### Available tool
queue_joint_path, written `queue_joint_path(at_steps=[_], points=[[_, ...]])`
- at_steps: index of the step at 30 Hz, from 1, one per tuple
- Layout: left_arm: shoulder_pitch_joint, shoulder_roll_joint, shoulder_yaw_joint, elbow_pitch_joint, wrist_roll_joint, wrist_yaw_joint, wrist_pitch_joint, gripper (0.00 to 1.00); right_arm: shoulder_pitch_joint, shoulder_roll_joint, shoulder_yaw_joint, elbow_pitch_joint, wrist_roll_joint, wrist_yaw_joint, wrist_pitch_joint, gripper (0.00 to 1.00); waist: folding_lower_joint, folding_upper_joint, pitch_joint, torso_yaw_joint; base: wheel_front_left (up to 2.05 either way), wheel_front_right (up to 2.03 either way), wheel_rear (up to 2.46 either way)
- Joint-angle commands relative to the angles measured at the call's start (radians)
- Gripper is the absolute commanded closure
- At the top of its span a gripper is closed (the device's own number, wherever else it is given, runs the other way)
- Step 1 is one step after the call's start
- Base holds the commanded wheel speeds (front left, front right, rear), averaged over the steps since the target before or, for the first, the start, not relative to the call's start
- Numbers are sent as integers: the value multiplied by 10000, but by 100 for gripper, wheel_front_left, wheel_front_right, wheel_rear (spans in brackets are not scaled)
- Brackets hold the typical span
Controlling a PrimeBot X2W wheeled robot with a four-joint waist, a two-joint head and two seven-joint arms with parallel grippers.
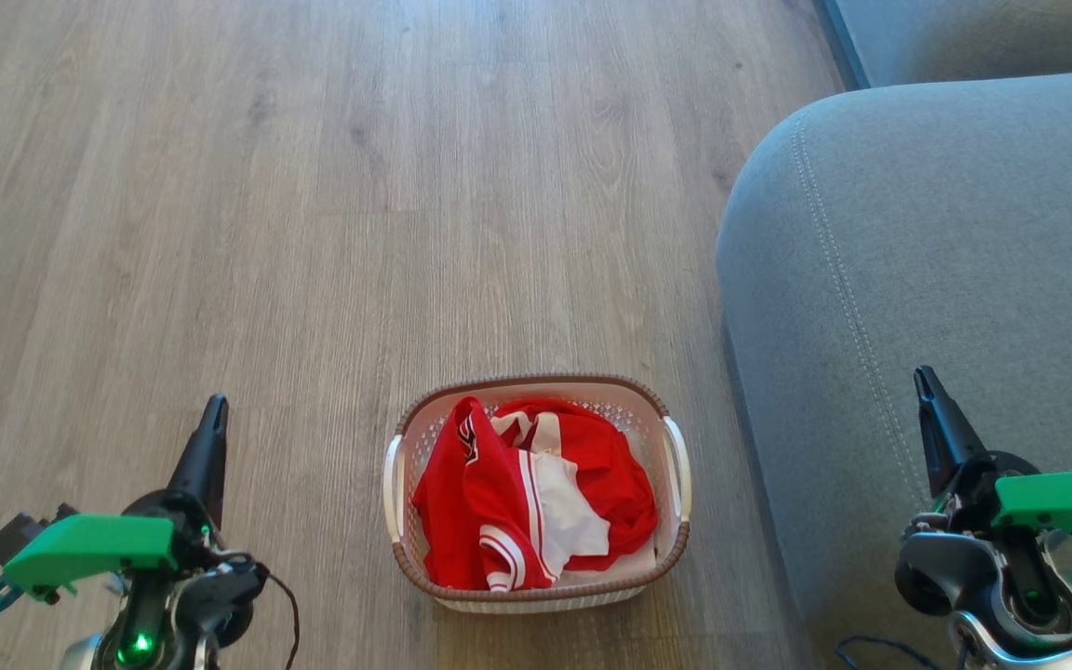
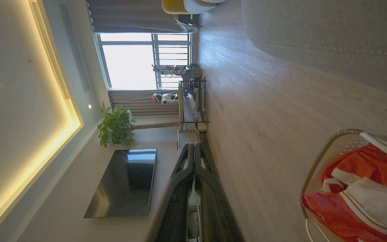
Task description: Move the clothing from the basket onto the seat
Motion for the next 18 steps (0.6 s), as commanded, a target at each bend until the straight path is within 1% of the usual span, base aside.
queue_joint_path(at_steps=[1,18], points=[[-494,142,306,-357,-49,-43,59,100,-453,-285,100,-341,36,83,-94,100,0,0,0,0,0,0,0],[-494,142,306,-357,-49,-43,59,100,-453,-285,100,-341,36,83,-94,100,0,0,0,0,0,0,0]])
